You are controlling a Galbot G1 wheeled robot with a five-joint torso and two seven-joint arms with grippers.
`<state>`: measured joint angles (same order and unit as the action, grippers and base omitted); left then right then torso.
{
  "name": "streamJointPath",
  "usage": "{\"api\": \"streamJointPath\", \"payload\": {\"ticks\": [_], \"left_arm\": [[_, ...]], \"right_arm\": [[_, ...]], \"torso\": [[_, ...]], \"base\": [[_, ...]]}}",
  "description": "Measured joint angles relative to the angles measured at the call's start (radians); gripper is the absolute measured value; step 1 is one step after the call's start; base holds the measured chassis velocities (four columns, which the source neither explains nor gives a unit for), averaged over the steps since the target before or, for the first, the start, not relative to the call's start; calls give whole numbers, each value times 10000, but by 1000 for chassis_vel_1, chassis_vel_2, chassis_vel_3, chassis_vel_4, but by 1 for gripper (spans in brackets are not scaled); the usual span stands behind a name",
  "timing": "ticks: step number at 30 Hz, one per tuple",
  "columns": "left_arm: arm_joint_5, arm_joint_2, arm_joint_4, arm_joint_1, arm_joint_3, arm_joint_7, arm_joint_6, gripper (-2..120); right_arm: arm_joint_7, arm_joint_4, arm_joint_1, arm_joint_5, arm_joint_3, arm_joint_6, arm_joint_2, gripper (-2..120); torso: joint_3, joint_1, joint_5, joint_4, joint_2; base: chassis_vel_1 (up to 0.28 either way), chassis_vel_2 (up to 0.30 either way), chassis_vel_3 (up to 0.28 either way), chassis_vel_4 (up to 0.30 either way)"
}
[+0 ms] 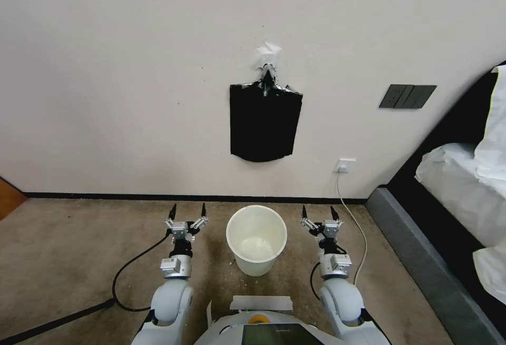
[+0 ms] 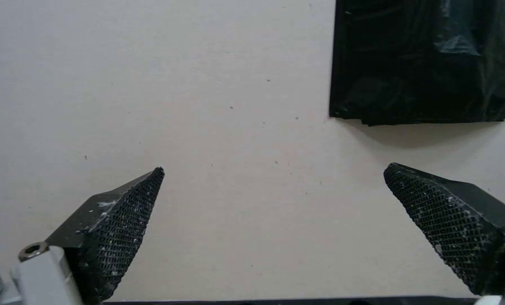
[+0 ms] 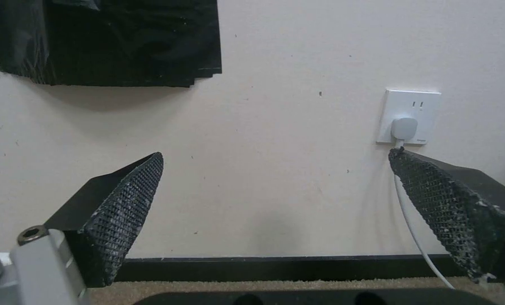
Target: Place a trash bag onto the trash bin.
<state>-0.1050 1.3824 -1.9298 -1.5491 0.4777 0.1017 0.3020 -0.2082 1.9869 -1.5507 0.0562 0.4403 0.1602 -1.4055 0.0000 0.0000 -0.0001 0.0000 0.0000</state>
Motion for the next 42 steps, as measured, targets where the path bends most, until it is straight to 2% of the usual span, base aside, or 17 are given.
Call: {"api": "streamJointPath", "payload": {"ticks": [3, 5, 6, 8, 10, 11, 12, 14, 15, 17, 19, 21, 24, 27, 35, 36, 42], "left_arm": [[-137, -143, -115, -60, -73, -30, -92, 100], [-340, -388, -368, -257, -101, -71, -175, 100], [-340, -388, -368, -257, -101, -71, -175, 100], [-541, -593, -504, -422, -23, -112, -196, 100], [-541, -593, -504, -422, -23, -112, -196, 100], [-591, -697, -522, -513, 78, -179, -188, 100], [-591, -697, -522, -513, 78, -179, -188, 100], [-598, -694, -536, -553, 107, -225, -178, 100], [-598, -694, -536, -553, 107, -225, -178, 100], [-547, -568, -517, -529, 236, -276, -176, 100], [-547, -568, -517, -529, 236, -276, -176, 100], [-510, -316, -528, -402, 515, -292, -228, 100], [-510, -301, -551, -400, 569, -291, -248, 100], [-497, -293, -668, -571, 764, -295, -254, 100], [-483, -106, -746, -745, 873, -302, -201, 100], [-463, -109, -884, -836, 909, -312, -185, 100], [-458, -115, -1044, -996, 1021, -348, -120, 100]], "right_arm": [[47, 142, 26, 219, -114, 46, 302, 100], [220, 797, 12, 1076, -418, 57, 1260, 100], [220, 797, 12, 1076, -418, 57, 1260, 100], [248, 1394, 243, 2452, -734, -185, 2428, 100], [248, 1394, 243, 2452, -734, -185, 2428, 100], [102, 1502, 1240, 4242, -1232, -614, 3405, 100], [102, 1502, 1240, 4242, -1232, -614, 3405, 100], [-53, 1112, 2551, 5267, -1721, -989, 3719, 100], [-53, 1112, 2551, 5267, -1721, -989, 3719, 100], [-96, 385, 4285, 6029, -2413, -1267, 3666, 100], [-96, 385, 4285, 6029, -2413, -1267, 3666, 100], [-99, -357, 6162, 7149, -3203, -1807, 3085, 100], [-105, -544, 6638, 7451, -3349, -1953, 2885, 100], [-142, -1495, 8488, 8685, -3882, -2230, 2043, 100], [-198, -2418, 9782, 10002, -3986, -2295, 1267, 100], [-238, -2841, 10345, 10929, -3787, -2295, 932, 100], [-238, -3433, 11138, 12162, -3358, -2270, 556, 100]], "torso": [[0, 0, 2, -1, 0], [0, 0, 3, -1, 0], [0, 0, 3, -1, 0], [-1, 0, 0, -3, 0], [-1, 0, 0, -3, 0], [0, 0, 1, 0, 0], [0, 0, 1, 0, 0], [0, 0, 2, -1, 0], [0, 0, 2, -1, 0], [1, 1, 1, 3, 0], [1, 1, 1, 3, 0], [2, 0, 0, 2, -1], [2, 1, 0, 1, -1], [2, 1, -1, 2, -1], [2, 1, -2, 0, -1], [1, 1, 0, 0, -1], [1, 1, 0, 0, -1]], "base": [[0, 0, 0, 0], [0, 0, 0, 0], [0, 0, 0, 0], [0, 0, 0, 0], [0, 0, 0, 0], [0, 0, 0, 0], [0, 0, 0, 0], [0, 0, 0, 0], [0, 0, 0, 0], [0, 0, 0, 0], [0, 0, 0, 0], [0, 0, 0, 0], [0, 0, 0, 0], [0, 0, 0, 0], [0, 0, 0, 0], [0, 0, 0, 0], [0, 0, 0, 0]]}}
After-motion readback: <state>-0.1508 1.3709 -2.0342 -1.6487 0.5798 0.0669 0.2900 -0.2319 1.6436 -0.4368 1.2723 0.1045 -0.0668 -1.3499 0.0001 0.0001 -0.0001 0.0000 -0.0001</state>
